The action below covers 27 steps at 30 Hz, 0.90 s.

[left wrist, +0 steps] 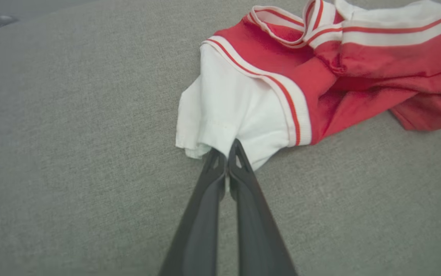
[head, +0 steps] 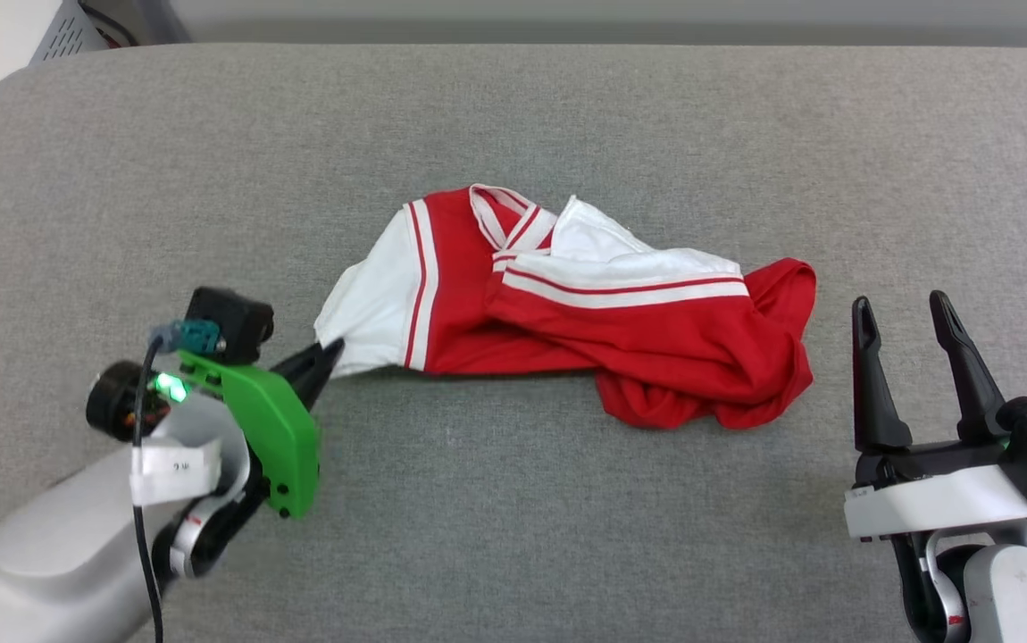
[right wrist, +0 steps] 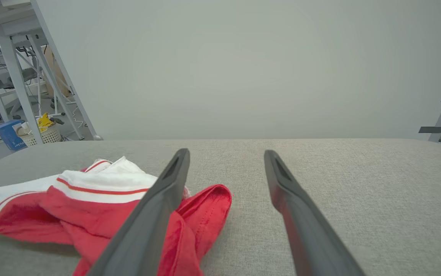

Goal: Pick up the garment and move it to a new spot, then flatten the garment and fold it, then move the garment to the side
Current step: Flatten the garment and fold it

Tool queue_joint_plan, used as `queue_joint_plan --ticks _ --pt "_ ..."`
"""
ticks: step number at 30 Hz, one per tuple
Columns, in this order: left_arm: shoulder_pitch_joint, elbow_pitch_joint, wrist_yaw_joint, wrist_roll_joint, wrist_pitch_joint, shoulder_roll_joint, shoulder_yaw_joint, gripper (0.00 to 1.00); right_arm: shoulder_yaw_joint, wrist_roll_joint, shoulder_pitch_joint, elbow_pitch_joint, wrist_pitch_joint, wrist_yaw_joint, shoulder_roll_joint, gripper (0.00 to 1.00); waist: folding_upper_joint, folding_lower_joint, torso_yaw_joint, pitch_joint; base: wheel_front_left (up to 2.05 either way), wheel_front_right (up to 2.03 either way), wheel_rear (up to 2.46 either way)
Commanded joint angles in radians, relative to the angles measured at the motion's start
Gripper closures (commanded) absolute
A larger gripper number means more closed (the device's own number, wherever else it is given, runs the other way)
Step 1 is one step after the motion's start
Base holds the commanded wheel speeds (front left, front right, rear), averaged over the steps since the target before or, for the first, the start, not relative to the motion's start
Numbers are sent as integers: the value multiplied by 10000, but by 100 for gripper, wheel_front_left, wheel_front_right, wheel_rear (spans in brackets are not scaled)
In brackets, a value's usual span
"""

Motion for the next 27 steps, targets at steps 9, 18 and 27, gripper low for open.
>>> queue_joint_plan --ticks 9,18,27 --pt "1902 1349 -10 -991 -1005 -1249 -95 100 -177 -121 115 84 -46 -9 -18 0 0 1 59 -194 0 0 0" --pt "2096 2100 609 -261 -2361 -1879 369 0 -756 -317 -49 -300 -46 -9 -18 0 0 1 163 -794 0 0 0" --pt "3086 498 1935 2564 -2504 -2194 3258 0 -861 -887 -1072 -1024 -46 -9 -330 0 0 1 479 -1144 0 0 0"
